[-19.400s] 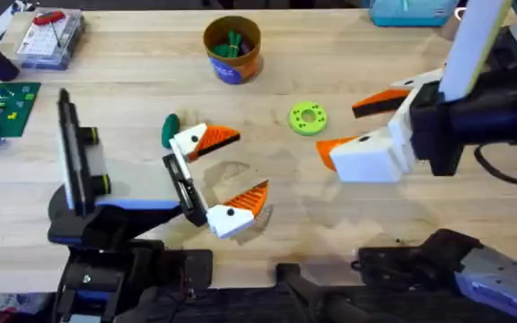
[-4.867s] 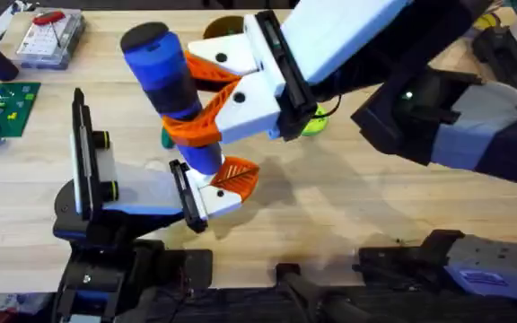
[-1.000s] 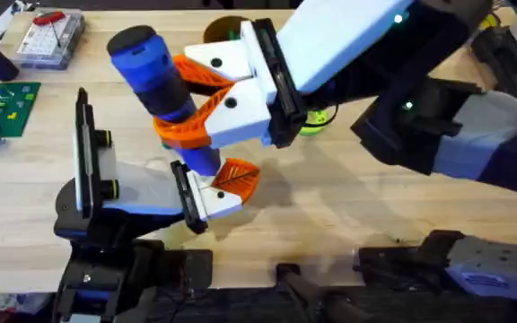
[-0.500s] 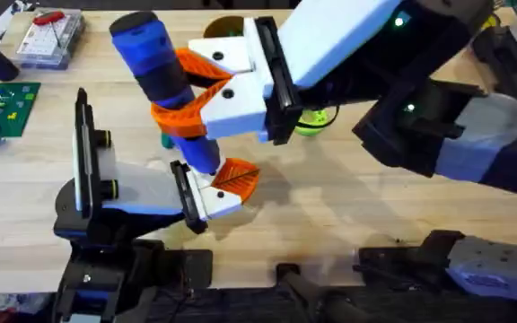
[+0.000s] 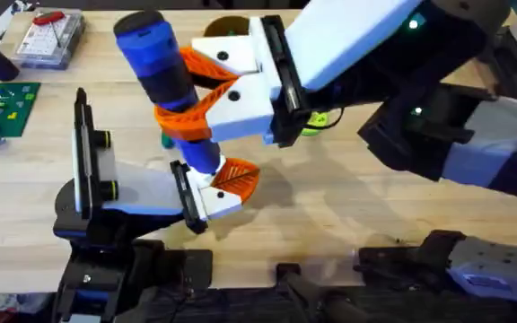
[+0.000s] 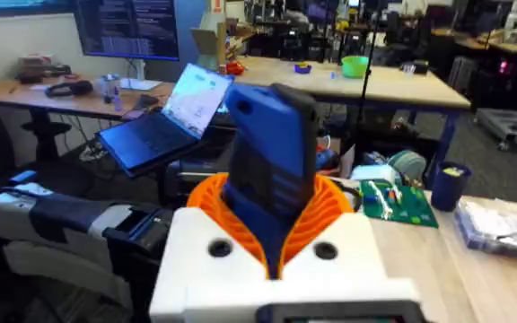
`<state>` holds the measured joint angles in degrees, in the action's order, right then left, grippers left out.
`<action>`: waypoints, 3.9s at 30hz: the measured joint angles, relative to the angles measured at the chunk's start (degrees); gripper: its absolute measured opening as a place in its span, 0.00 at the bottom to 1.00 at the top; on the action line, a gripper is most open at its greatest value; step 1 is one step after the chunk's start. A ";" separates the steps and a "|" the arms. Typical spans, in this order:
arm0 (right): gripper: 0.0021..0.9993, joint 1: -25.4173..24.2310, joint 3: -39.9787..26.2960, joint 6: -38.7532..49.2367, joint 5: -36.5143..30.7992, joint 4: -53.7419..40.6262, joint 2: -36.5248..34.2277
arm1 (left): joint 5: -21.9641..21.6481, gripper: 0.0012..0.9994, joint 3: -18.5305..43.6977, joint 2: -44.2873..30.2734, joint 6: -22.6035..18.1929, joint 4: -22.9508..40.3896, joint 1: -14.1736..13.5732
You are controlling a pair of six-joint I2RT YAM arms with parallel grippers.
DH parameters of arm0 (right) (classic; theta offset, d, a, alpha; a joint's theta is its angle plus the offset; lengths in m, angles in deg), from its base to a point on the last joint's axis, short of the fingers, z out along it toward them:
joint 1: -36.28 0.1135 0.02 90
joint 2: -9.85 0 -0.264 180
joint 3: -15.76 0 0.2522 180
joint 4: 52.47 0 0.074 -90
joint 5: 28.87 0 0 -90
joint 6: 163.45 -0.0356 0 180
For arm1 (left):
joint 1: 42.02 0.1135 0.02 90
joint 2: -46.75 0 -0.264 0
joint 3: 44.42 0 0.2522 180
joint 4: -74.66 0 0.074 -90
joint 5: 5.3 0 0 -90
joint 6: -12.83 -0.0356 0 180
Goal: Pick up the gripper from the table and insert it into the empty holder that is missing its gripper. Then pick up a screw, insert it into the mounting hole, and use the screwdriver to tighten it. Finally, clean up the table by picking up the vegetable and placing it into the bucket.
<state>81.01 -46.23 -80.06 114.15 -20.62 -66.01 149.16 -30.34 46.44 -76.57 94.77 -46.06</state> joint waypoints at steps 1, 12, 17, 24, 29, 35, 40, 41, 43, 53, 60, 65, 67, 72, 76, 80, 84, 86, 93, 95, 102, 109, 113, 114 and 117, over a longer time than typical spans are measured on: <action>0.02 0.00 0.04 0.01 0.01 0.49 -0.01 | -0.01 0.00 0.00 0.01 0.00 0.00 0.00; 0.02 0.00 0.09 0.47 0.01 -0.15 -0.01 | -0.01 0.00 0.00 0.01 0.01 0.01 0.00; 0.02 0.00 0.09 1.13 -0.01 -1.47 0.10 | -0.01 0.00 0.00 0.01 0.00 0.02 0.00; 0.02 0.00 0.09 1.30 -0.01 -1.62 0.12 | -0.02 0.00 0.00 0.01 -0.04 0.00 0.00; 0.02 0.00 0.09 1.30 0.00 -1.63 0.12 | -0.06 0.00 0.00 0.01 -0.04 0.00 0.00; 0.02 0.00 0.09 1.28 0.92 -1.53 0.12 | -0.05 0.00 0.00 0.00 -0.07 0.00 0.00; 0.02 0.00 0.09 1.33 2.30 -1.51 0.12 | 0.05 0.00 0.00 0.01 -0.13 0.02 0.00; 0.02 0.00 0.09 1.45 2.36 -1.63 0.14 | 0.05 0.00 0.00 0.01 -0.13 0.02 0.00; 0.02 0.00 0.06 1.74 2.33 -2.24 0.19 | 0.08 0.00 0.00 -0.01 -0.13 0.05 0.00; 0.02 -0.61 0.06 2.79 0.40 -5.12 1.14 | 0.14 0.00 0.00 -0.01 -0.11 0.09 0.00; 0.02 -0.51 0.06 2.13 -0.37 -5.38 1.10 | 0.12 0.00 0.00 -0.01 -0.09 0.09 0.00; 0.02 -0.07 0.06 1.96 -0.73 -5.40 1.12 | 0.21 0.00 0.00 -0.01 -0.04 0.09 0.00; 0.02 -0.04 0.06 1.94 -0.72 -5.40 1.12 | 0.23 0.00 0.00 -0.01 0.02 0.09 0.00; 0.02 0.00 0.06 1.96 0.10 -5.14 1.12 | 0.25 0.00 0.00 -0.01 0.04 0.09 0.00; 0.02 0.00 0.06 2.00 0.45 -5.05 1.12 | 0.27 0.00 0.00 -0.01 0.02 0.09 0.00; 0.02 0.00 0.07 1.96 0.75 -4.31 1.10 | 0.25 0.00 0.00 -0.01 0.00 0.07 0.00; 0.02 0.07 0.13 1.96 1.48 -3.21 0.99 | 0.25 0.00 0.00 0.01 -0.07 0.07 0.00; 0.02 0.11 0.13 1.96 1.52 -3.02 0.79 | 0.25 0.00 0.00 0.01 -0.13 0.07 0.00; 0.02 0.11 -0.05 1.96 1.94 -2.96 0.73 | 0.25 0.00 0.00 0.01 -0.15 0.07 0.00; 0.02 0.11 -0.18 1.96 1.96 -3.09 0.73 | 0.23 0.00 0.00 0.01 -0.15 0.04 0.00; 0.02 0.09 -0.80 1.96 2.37 -3.57 0.73 | 0.23 0.00 0.00 -0.01 -0.20 0.02 0.00; 0.02 -0.02 -3.08 1.81 2.90 -3.63 0.73 | 0.01 0.00 0.00 0.01 -0.17 0.00 0.00; 0.02 -0.02 -3.96 1.70 3.05 -3.61 0.73 | 0.01 0.00 0.00 0.01 -0.17 0.00 0.00; 0.02 -0.02 -4.06 1.70 3.13 -3.61 0.73 | 0.01 0.00 0.00 -0.01 -0.17 0.00 0.00; 0.02 -0.07 -4.13 1.70 3.33 -3.63 0.73 | 0.01 0.00 0.00 -0.01 -0.17 0.00 0.00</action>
<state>80.94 -50.36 -78.36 117.47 -24.25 -65.28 149.17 -30.34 46.43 -76.75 94.78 -46.06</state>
